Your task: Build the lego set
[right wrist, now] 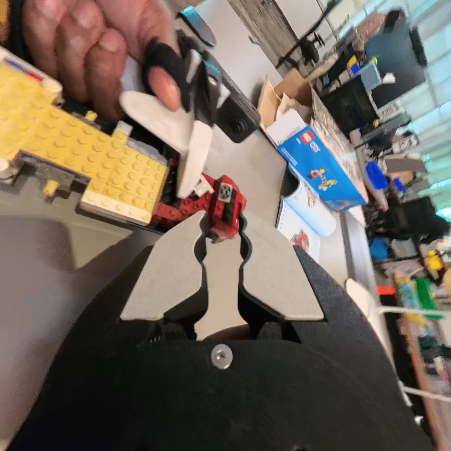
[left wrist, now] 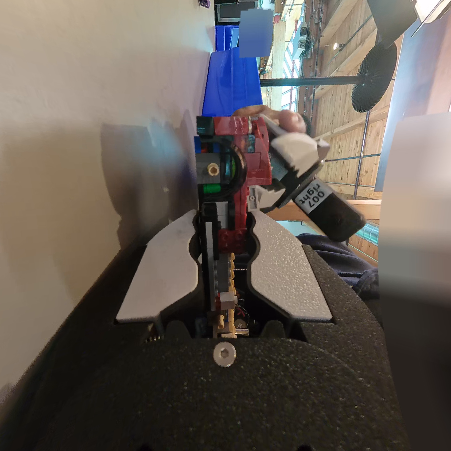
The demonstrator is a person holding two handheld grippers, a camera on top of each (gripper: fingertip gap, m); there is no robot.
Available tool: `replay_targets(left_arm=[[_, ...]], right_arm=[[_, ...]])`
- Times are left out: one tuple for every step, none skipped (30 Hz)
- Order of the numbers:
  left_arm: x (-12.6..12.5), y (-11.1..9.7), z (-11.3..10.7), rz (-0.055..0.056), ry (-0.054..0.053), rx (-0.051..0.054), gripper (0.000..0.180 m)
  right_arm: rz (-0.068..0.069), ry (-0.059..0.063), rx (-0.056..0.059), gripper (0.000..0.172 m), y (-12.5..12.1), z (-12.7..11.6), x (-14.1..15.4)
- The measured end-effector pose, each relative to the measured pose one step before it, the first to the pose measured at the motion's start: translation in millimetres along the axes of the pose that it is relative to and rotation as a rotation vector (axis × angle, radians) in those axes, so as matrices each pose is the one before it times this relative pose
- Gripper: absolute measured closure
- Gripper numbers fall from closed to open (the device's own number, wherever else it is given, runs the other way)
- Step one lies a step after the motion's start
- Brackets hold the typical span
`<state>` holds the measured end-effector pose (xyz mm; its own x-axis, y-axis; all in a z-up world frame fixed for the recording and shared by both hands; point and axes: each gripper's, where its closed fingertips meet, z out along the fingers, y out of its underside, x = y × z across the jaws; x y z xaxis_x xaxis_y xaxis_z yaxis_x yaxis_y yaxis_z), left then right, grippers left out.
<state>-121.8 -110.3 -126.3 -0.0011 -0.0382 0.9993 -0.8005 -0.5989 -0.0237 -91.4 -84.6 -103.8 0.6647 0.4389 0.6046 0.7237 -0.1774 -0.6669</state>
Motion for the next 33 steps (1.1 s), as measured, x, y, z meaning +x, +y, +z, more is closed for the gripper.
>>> replay_targets(left_arm=[[-0.23,-0.08,0.29,0.0063,0.0001,-0.0045,0.145],[-0.99,-0.06,0.21,0.0066,-0.0054,-0.0077,0.146],[-0.38,0.11,0.28,0.0084,-0.0028,-0.0125,0.147],[0.67,-0.31,-0.11,0.0147,0.0022,-0.0131,0.147],[1.00,-0.81,-0.71,0.0186,0.0014,-0.0143,0.147],[0.26,-1.30,-1.66,0.0217,-0.0053,-0.0181,0.147],[-0.73,-1.42,-2.43,0.0267,-0.0127,-0.0238,0.148],[-1.44,-1.79,-3.22,0.0257,-0.0178,-0.0263,0.148],[-2.35,-2.10,-3.99,0.0170,-0.0248,-0.0256,0.147],[-1.56,-1.58,-4.05,0.0172,-0.0191,-0.0317,0.148],[-0.73,-0.61,-3.94,0.0130,-0.0076,-0.0399,0.147],[-0.37,0.12,-3.34,0.0017,-0.0043,-0.0432,0.148],[0.76,0.47,-2.38,0.0035,0.0029,-0.0438,0.147],[1.37,1.42,-1.33,0.0029,0.0105,-0.0496,0.148],[0.97,2.44,-0.50,-0.0041,0.0090,-0.0552,0.148],[0.11,2.58,0.30,-0.0021,0.0026,-0.0551,0.148],[-0.40,2.25,0.73,0.0043,-0.0010,-0.0509,0.147],[-0.42,2.46,1.21,0.0033,-0.0015,-0.0504,0.147],[-0.54,3.26,1.37,0.0000,-0.0019,-0.0539,0.147],[-0.77,3.44,1.75,0.0034,-0.0032,-0.0537,0.148],[-0.60,3.61,1.89,0.0102,-0.0029,-0.0533,0.147],[-0.26,4.24,2.08,0.0100,0.0006,-0.0562,0.148],[-0.32,3.81,2.27,0.0046,0.0008,-0.0554,0.148],[0.02,2.95,2.52,0.0068,0.0015,-0.0493,0.148],[0.75,2.21,2.76,0.0091,0.0037,-0.0462,0.148],[1.21,1.88,3.05,0.0068,0.0048,-0.0454,0.147],[1.55,1.06,3.35,0.0082,0.0043,-0.0418,0.148],[2.34,0.71,3.52,0.0134,0.0055,-0.0389,0.148],[2.97,0.58,3.59,0.0141,0.0094,-0.0374,0.148],[2.47,-0.03,3.25,0.0086,0.0065,-0.0316,0.147],[1.16,-0.59,2.59,0.0071,-0.0002,-0.0242,0.147],[0.51,-0.79,1.85,0.0026,0.0010,-0.0161,0.148],[0.37,-1.16,0.76,-0.0031,0.0054,-0.0064,0.147]], right_arm=[[0.0803,-0.0158,-0.0102,0.144,4.57,-0.91,1.81],[0.0982,-0.0342,-0.0125,0.141,4.19,-0.95,0.11],[0.0997,-0.0350,-0.0109,0.140,2.97,-1.34,0.27],[0.0894,-0.0269,-0.0022,0.137,1.63,-1.99,0.82],[0.0780,-0.0210,0.0011,0.136,0.87,-2.16,1.12],[0.0701,-0.0204,0.0000,0.134,0.48,-2.25,0.87],[0.0660,-0.0300,-0.0034,0.134,0.75,-2.05,-0.73],[0.0585,-0.0289,-0.0069,0.133,0.60,-1.81,-0.90],[0.0434,-0.0163,-0.0034,0.132,-0.18,-1.79,-0.11],[0.0300,-0.0157,-0.0018,0.128,-0.32,-1.75,-0.90],[0.0246,-0.0193,-0.0090,0.127,0.48,-1.37,-1.94],[0.0159,-0.0180,-0.0112,0.125,0.81,-0.47,-2.47],[-0.0039,-0.0112,-0.0063,0.120,0.60,0.42,-2.63],[-0.0278,0.0011,-0.0021,0.118,0.76,1.08,-2.14],[-0.0434,0.0133,-0.0038,0.115,1.38,1.58,-0.79],[-0.0504,0.0207,-0.0121,0.113,2.60,2.20,0.56],[-0.0578,0.0224,-0.0095,0.111,2.27,2.26,0.75],[-0.0652,0.0214,0.0062,0.108,0.34,1.72,0.08],[-0.0664,0.0168,0.0127,0.108,-0.50,1.11,-0.97],[-0.0603,0.0062,0.0092,0.108,-0.47,1.07,-2.28],[-0.0491,-0.0062,0.0111,0.105,-0.89,0.81,-3.66],[-0.0405,-0.0163,0.0140,0.104,-1.33,0.63,-4.67],[-0.0395,-0.0252,0.0121,0.104,-1.15,0.59,-6.24],[-0.0370,-0.0280,0.0093,0.103,-1.15,0.80,-6.68],[-0.0308,-0.0232,0.0054,0.102,-1.24,1.19,-5.62],[-0.0234,-0.0208,0.0041,0.101,-1.40,1.57,-4.70],[-0.0139,-0.0185,0.0001,0.101,-0.80,1.92,-3.77],[-0.0070,-0.0114,-0.0095,0.100,0.63,2.11,-2.30],[-0.0045,-0.0071,-0.0091,0.100,0.75,1.77,-1.73],[-0.0031,-0.0097,0.0020,0.101,-0.70,1.03,-2.64],[-0.0015,-0.0132,0.0107,0.101,-1.87,0.42,-3.58],[0.0003,-0.0114,0.0119,0.101,-2.07,0.18,-3.56],[0.0015,-0.0046,0.0100,0.104,-1.67,0.34,-2.56]])
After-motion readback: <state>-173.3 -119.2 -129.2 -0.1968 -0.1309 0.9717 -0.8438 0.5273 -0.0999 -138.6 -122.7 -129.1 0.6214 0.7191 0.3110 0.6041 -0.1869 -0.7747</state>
